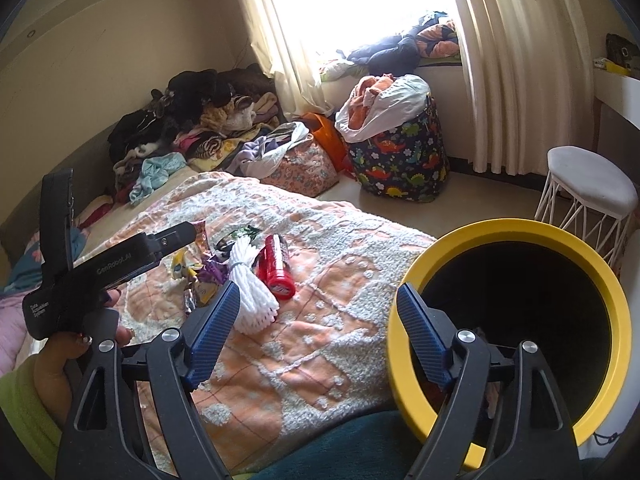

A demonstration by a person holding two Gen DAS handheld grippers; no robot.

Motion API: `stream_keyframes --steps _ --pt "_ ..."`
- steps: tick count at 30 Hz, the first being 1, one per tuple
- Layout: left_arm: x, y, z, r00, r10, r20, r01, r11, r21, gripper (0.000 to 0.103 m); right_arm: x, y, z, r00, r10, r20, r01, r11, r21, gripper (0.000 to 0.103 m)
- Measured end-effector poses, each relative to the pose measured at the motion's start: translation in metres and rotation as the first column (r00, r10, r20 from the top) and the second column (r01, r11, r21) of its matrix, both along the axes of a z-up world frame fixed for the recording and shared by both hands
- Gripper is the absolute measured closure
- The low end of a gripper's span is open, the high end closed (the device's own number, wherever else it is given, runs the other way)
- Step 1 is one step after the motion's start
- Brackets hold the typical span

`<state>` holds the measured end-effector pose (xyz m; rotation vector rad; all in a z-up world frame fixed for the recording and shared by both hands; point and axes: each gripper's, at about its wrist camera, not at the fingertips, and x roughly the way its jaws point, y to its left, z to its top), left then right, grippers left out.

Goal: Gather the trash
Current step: 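Move both open tools back toward the remaining trash on the bed, then grasp the white rope bundle with the right tool while the left tool grasps the purple foil wrapper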

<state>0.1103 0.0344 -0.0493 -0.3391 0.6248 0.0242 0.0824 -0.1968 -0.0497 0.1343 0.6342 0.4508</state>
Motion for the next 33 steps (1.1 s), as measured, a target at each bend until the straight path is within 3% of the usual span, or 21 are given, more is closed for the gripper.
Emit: stream_keyframes --steps 6,11,14,24,33 --pt "0.0 0.026 -0.009 0.999 0.029 -0.03 -0.029 0.999 -0.029 0.013 -0.001 0.021 -0.004 0.999 0.039 -0.014 -0.039 0.999 -0.026 0.022" --pt "0.002 0.039 -0.015 0.998 0.03 -0.054 -0.034 0.996 -0.08 0.038 0.003 0.037 -0.01 0.998 0.058 -0.036 -0.06 0.997 -0.049 0.022" --pt "0.002 0.042 -0.019 0.998 0.016 -0.063 -0.023 0.994 -0.11 0.046 0.007 0.044 -0.014 0.996 0.068 -0.049 -0.071 0.996 -0.06 0.022" --pt "0.01 0.042 -0.031 0.996 -0.036 -0.088 0.021 0.986 -0.165 0.049 0.028 0.068 -0.034 0.988 0.096 -0.121 -0.102 0.994 -0.049 0.022" --pt "0.02 0.035 -0.039 0.992 -0.062 -0.108 0.044 0.985 -0.165 0.069 0.045 0.085 -0.049 0.976 0.129 -0.176 -0.139 0.989 -0.049 0.023"
